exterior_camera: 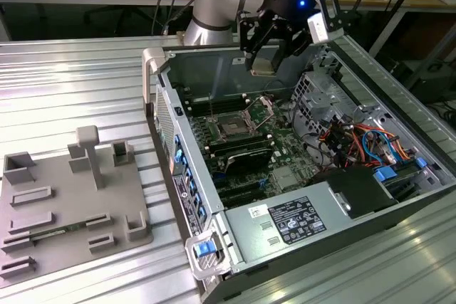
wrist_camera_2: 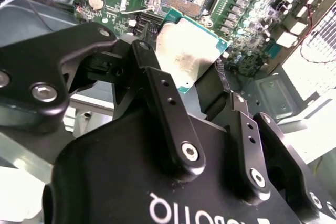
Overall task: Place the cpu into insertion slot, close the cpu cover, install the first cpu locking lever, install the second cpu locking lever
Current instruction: 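Place the cpu into insertion slot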
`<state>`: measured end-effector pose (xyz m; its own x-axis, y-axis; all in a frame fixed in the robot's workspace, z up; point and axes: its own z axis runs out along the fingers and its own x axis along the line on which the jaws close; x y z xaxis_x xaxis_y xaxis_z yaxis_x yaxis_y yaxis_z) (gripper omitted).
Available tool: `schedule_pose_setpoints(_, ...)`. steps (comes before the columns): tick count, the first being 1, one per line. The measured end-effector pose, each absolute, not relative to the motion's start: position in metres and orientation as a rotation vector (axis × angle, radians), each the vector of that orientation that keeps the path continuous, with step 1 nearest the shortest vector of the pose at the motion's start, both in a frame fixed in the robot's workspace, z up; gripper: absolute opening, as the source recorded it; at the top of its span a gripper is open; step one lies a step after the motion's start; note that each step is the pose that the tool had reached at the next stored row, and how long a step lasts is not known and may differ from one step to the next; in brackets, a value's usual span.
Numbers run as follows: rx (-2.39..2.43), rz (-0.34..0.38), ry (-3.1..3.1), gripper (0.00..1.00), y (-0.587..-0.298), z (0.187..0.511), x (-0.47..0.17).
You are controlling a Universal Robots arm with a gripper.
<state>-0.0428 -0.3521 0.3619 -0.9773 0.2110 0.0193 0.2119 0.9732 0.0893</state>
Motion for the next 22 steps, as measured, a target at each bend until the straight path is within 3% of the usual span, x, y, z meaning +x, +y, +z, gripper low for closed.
schedule_pose_setpoints(22, -0.485, -0.143, -3.095, 0.55, -0.3521, 0.3614, -0.0445)
